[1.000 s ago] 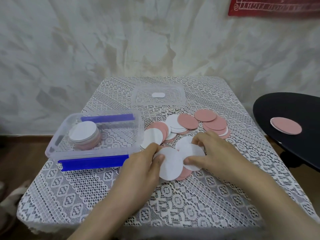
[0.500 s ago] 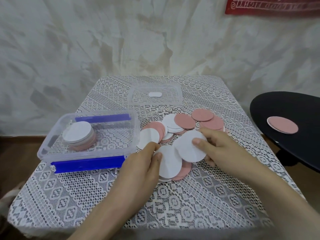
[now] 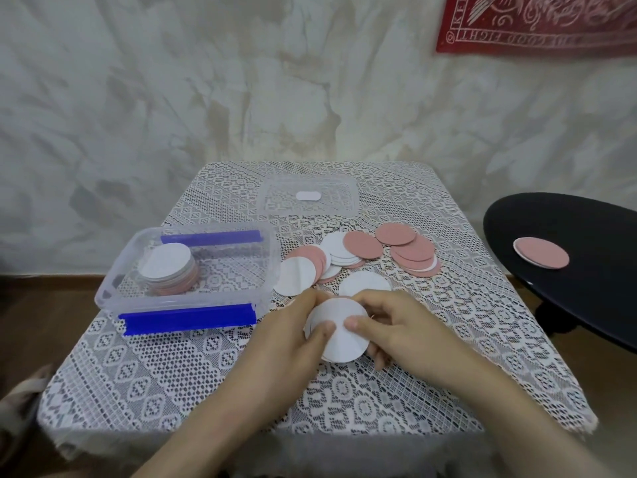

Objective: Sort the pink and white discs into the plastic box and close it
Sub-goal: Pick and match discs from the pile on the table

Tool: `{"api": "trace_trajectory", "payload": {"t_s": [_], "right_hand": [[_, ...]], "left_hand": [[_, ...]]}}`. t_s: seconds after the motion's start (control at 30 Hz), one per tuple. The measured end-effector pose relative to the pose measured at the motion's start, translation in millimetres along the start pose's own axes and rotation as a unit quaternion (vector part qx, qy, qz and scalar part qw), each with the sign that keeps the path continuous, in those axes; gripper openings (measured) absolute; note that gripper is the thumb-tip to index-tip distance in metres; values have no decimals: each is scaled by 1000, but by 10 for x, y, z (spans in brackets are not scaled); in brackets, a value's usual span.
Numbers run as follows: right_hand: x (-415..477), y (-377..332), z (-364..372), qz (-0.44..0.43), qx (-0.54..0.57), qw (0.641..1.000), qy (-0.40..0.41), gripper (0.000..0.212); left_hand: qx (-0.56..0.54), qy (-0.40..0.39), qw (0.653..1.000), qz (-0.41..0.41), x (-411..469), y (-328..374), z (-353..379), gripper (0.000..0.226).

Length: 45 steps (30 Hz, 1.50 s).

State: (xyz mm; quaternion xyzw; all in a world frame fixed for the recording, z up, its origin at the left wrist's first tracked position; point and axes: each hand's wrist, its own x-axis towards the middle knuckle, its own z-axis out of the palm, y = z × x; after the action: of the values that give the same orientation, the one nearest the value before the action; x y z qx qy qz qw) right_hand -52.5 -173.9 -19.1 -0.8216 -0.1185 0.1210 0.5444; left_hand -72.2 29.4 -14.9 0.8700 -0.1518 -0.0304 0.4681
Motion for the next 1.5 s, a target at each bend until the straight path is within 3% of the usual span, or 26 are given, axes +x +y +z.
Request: {"api": "trace_trajectory", "payload": {"t_s": [0.17, 0.3, 0.4, 0.47, 0.67, 0.97, 1.07, 1.13, 1.17, 1.27, 1.4, 1.5], "right_hand": [[24, -29, 8, 6, -4, 1000, -3, 20], [70, -11, -136, 3, -208, 976, 68, 14], [94, -90, -152, 36, -342, 938, 32, 52], [116, -117, -126, 41, -360, 932, 25, 59], [155, -170, -134, 48, -314, 948, 31, 37], [195, 10, -201, 18, -329, 935, 133, 24], [168, 43, -258, 8, -126, 980, 153, 21], [86, -25, -290, 15, 24, 995, 99, 13], [29, -54, -286, 10, 40, 997, 67, 11], [-98, -74, -148, 4, 4, 999, 32, 9], [-164, -34, 121, -31, -78, 995, 56, 2], [-215, -68, 180, -81, -133, 985, 73, 10]], "left_hand": [[39, 7, 999, -10, -9, -88, -73, 13], [45, 11, 998, -35, 18, -168, -140, 10], [39, 8, 998, -45, 32, -184, -148, 10], [38, 10, 998, -44, 42, -189, -129, 11], [22, 25, 998, -52, 85, -168, -96, 12], [22, 32, 998, -52, 87, -156, -72, 18], [20, 32, 998, -47, 67, -159, -77, 19], [24, 31, 999, -35, 33, -158, -85, 21], [27, 26, 999, -29, 9, -149, -88, 23], [7, 14, 1000, -10, -66, -97, -96, 29], [-52, 2, 998, 19, -170, -49, -71, 24], [5, -6, 998, 61, -211, -82, -64, 22]]}}
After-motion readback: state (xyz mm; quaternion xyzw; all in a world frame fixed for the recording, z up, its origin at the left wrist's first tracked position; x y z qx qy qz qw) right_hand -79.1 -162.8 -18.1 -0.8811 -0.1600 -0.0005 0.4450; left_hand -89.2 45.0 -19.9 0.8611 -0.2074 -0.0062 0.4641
